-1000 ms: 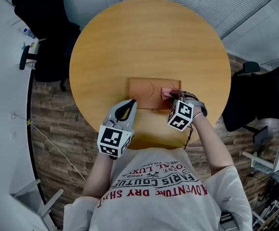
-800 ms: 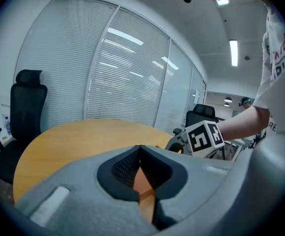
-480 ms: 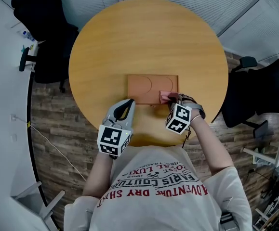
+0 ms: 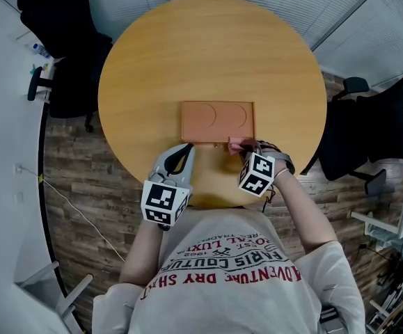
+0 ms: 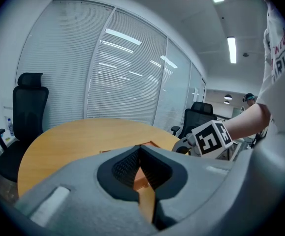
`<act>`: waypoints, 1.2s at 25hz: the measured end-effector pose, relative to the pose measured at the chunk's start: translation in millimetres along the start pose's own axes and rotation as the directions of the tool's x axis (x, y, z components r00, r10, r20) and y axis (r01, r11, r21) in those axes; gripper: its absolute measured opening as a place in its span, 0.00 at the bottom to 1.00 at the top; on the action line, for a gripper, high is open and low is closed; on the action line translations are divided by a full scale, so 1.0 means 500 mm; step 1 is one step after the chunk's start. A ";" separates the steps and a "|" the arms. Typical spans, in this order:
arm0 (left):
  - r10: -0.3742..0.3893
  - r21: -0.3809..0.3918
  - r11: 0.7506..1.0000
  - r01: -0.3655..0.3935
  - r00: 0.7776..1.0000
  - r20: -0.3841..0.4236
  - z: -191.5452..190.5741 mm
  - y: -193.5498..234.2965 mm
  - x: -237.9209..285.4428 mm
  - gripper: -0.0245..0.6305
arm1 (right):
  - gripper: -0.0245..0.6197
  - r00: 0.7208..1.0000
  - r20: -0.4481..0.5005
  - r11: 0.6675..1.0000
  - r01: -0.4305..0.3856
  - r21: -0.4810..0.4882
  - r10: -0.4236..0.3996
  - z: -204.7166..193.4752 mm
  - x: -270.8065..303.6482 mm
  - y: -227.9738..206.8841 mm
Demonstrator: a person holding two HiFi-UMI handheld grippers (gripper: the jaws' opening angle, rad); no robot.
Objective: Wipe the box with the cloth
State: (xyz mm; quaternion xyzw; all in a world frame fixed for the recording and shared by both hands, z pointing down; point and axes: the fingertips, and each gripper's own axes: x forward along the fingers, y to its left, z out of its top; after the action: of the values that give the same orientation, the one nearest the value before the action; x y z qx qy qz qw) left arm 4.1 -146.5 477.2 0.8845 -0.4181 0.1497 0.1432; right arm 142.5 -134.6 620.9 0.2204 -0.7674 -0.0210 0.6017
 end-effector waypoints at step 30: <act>-0.035 0.153 0.988 0.013 0.989 0.144 0.165 -0.035 -0.032 0.05 | 0.08 0.683 0.571 0.787 0.009 0.616 -0.455 0.175 -0.354 -0.153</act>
State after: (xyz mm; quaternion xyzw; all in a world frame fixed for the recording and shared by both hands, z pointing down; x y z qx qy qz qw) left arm 20.0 -156.1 393.5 0.9064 -0.4040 0.1141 0.0465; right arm 116.3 -159.7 412.5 0.4651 -0.8682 0.0469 0.1663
